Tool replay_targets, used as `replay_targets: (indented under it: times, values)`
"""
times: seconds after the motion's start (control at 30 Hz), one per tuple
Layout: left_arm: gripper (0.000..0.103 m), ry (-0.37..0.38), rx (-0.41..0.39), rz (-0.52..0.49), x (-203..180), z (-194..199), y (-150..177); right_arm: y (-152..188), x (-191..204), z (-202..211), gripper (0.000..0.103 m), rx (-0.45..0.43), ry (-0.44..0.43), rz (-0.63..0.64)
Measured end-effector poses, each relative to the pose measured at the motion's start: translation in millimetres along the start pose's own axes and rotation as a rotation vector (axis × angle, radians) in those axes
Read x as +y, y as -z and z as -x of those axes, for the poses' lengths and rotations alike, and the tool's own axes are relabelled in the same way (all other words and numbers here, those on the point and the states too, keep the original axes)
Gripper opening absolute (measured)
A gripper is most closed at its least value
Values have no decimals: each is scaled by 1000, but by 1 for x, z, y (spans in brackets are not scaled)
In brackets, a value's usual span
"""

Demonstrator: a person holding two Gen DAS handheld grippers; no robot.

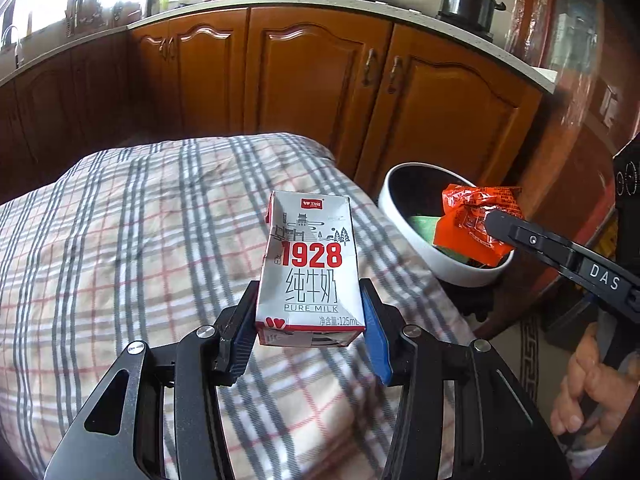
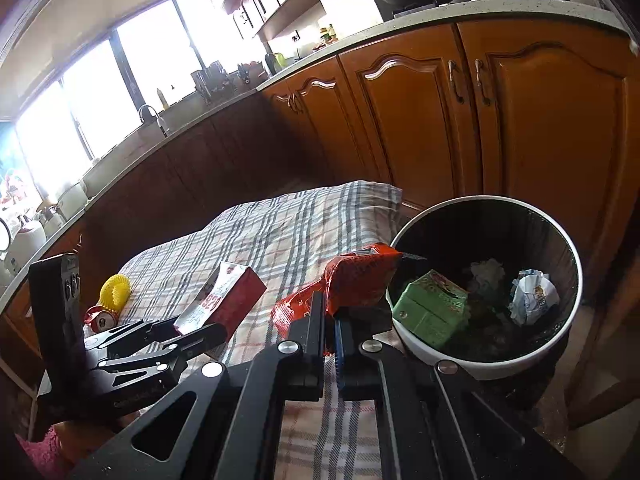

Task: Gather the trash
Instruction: 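Carry the white-red carton and red wrapper over the trash bin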

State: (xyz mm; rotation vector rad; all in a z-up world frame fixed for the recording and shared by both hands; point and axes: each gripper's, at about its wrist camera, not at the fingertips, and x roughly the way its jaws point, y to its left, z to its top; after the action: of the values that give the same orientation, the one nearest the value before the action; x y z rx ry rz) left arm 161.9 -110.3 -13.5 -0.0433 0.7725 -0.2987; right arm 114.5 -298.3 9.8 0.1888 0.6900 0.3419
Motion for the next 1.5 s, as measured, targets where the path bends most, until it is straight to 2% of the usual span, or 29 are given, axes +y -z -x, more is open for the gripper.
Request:
replay_targets:
  times: [0.47, 1.0, 1.5]
  values:
    - [46, 64, -3, -70, -47, -18, -24, -9, -50, 21, 4, -34, 75, -51]
    - [46, 144, 46, -145, -95, -48, -58, -20, -95, 17, 4, -28, 127, -93]
    - [46, 150, 87, -200, -128, -78, -73, -27, -117, 4, 4, 1, 135, -116]
